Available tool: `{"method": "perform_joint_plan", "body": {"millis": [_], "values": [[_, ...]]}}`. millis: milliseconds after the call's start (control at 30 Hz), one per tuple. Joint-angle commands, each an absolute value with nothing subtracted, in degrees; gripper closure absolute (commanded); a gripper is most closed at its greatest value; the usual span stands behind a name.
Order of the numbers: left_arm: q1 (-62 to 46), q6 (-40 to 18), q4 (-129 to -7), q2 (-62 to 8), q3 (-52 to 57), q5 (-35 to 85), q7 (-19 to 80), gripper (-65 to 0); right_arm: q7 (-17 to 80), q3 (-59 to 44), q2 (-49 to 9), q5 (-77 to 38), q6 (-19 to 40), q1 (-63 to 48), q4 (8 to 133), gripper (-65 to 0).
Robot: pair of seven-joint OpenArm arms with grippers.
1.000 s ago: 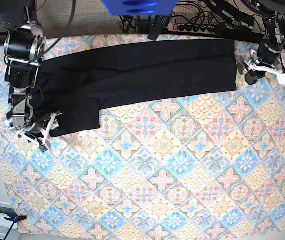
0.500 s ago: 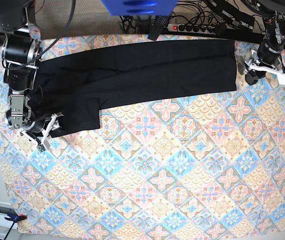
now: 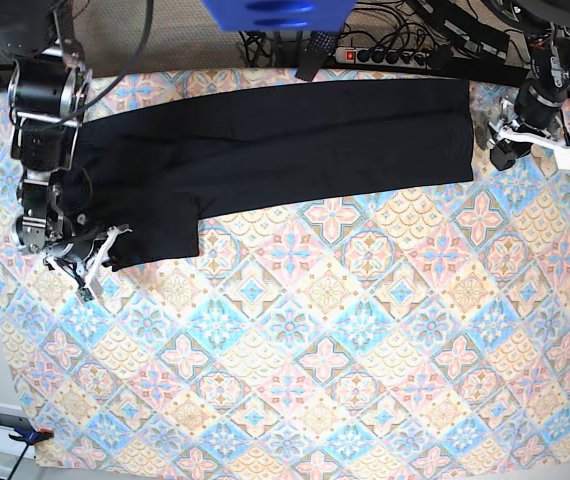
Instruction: Fold the T-shirt properly
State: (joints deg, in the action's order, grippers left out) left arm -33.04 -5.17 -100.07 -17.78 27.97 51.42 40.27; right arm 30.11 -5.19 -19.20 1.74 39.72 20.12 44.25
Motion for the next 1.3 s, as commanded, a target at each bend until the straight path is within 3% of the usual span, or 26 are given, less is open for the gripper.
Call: {"method": "perform_joint_plan", "body": {"millis": [0,200,467,633,833,933,1167,1267], "values": [[-33.1,-5.49,-101.14,-18.59,28.44,51.82,39.34,-27.2,30.29,-5.41,-20.18,-0.84,40.0,19.21,48.66,-0.2],[-33.1,-5.49,-101.14,-18.59,28.44,51.82,39.34,-27.2,40.92,-6.99,-20.26,-6.73,40.0,10.68,72.04,-0.1],[-33.1,-5.49,-101.14,-18.59,28.44,51.82,39.34,-27.2,49.8,-16.22,-20.26,-6.99,40.0,0.66,91.38,-0.1],[-33.1,-5.49,-101.14,-18.51,28.35,51.82,39.34,-27.2,50.86,-18.95,-20.26,-6.9,40.0,-5.67,97.8,-0.1],[-33.1,-5.49,-101.14,-18.51,28.35,51.82,39.34,-27.2,50.86,-18.68,-20.26,-6.73,40.0,-7.52,94.29,-1.2],[-33.1,-5.49,-101.14,-18.59,28.35,51.82,39.34,-27.2,50.77,-18.68,-20.26,-5.93,40.0,-7.52,90.86,-7.3],[-33.19,-5.49,-101.14,-21.85,25.54,48.92,41.98,-27.5,49.89,-19.12,-20.18,0.75,40.0,-7.52,93.14,-33.6],[-33.19,-5.49,-100.97,-23.43,25.01,46.29,44.44,-27.7,48.48,-21.85,-20.18,0.04,40.0,-7.6,97.27,-40.8]]}}
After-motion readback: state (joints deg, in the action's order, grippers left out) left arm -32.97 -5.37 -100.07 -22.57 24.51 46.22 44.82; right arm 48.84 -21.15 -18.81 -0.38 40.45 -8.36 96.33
